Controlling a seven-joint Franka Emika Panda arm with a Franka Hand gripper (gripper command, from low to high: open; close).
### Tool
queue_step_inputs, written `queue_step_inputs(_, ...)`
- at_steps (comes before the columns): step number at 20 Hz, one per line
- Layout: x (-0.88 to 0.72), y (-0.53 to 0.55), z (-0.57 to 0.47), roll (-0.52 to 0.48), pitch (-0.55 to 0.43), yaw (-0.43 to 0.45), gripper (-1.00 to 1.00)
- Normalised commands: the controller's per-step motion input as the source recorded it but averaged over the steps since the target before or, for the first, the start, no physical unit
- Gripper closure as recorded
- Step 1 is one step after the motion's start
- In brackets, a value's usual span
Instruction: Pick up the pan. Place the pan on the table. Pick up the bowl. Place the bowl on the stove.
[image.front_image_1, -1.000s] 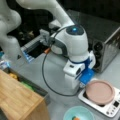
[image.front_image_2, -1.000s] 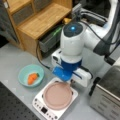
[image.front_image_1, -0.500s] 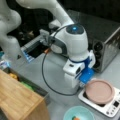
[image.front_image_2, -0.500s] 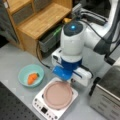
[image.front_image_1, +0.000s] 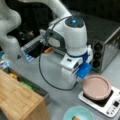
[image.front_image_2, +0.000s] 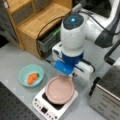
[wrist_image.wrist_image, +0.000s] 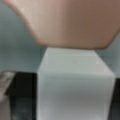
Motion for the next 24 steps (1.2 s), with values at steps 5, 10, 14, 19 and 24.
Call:
queue_step_inputs(5,-0.35,-0.16,-0.03,0.088,-0.073,0.058,1.00)
queue_step_inputs(10,-0.43,-0.17,-0.02,0.121,-0.090,0.066,1.00)
queue_step_inputs(14,-0.54,-0.19,-0.04,0.126,-0.108,0.011,1.00)
queue_step_inputs(19,-0.54,-0.14,-0.04,0.118,-0.116,-0.026,1.00)
queue_step_inputs(24,-0.39,-0.09,-0.02,0.117,-0.119,-0.026,1.00)
